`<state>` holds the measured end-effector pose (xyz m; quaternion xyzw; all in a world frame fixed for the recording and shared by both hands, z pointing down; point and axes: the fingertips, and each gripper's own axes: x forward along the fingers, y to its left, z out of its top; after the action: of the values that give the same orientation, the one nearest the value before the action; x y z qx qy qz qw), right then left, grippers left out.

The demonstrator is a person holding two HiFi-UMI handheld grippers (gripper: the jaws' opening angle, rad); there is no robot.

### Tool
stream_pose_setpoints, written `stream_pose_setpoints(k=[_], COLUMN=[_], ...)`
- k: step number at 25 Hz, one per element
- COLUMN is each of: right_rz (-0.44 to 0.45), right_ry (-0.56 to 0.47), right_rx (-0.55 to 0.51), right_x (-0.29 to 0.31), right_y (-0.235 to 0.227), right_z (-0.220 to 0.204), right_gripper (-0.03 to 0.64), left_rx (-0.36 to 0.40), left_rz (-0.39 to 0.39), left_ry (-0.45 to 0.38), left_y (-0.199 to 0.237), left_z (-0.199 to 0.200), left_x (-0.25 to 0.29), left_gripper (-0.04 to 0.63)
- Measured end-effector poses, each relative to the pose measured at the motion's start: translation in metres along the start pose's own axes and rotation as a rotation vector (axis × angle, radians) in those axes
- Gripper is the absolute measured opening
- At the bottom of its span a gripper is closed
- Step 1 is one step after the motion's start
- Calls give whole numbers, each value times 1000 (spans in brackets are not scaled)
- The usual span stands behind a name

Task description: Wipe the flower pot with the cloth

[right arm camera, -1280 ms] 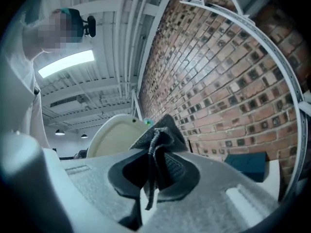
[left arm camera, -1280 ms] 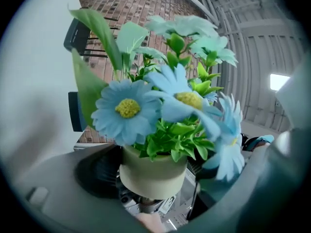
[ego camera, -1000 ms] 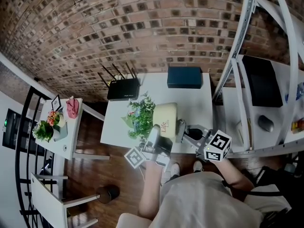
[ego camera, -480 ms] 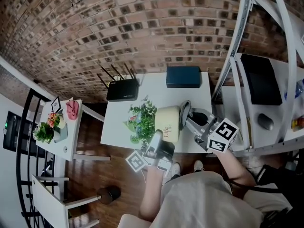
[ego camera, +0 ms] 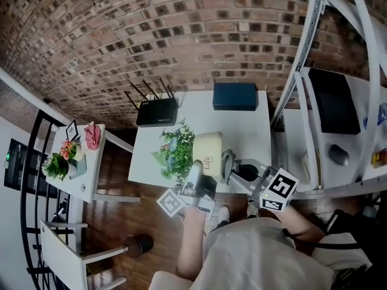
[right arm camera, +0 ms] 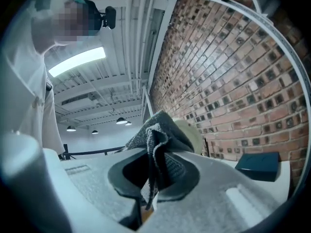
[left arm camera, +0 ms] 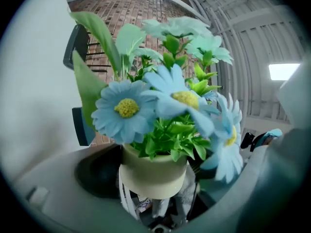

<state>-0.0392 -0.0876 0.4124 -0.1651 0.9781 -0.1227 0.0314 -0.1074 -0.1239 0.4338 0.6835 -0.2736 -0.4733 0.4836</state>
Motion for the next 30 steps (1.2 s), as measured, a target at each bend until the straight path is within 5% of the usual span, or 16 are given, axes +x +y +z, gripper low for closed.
stream_pose_setpoints(k=[6, 14, 18, 26, 30], right_rz=[-125, -157, -128, -326, -364], right_ry=[-82, 72, 136, 125, 131], right_rx=[-3, 118, 166, 191, 221], right_x=[4, -7, -10, -53, -62], right_y=[-51, -64, -40, -72, -68], right_z=[35, -44, -79, -88, -100], right_gripper=[-2, -2, -2, -2, -2], left_rx=[-30, -118, 6, 287, 492], left_rz=[-29, -23, 76, 336, 367], left_ry=[60, 47, 86, 255, 370], left_y=[-5, 12, 32, 108, 141], left_z=[-20, -27, -16, 8, 16], left_x=[-8, -9, -11, -33, -32], left_gripper=[456, 453, 453, 451, 451])
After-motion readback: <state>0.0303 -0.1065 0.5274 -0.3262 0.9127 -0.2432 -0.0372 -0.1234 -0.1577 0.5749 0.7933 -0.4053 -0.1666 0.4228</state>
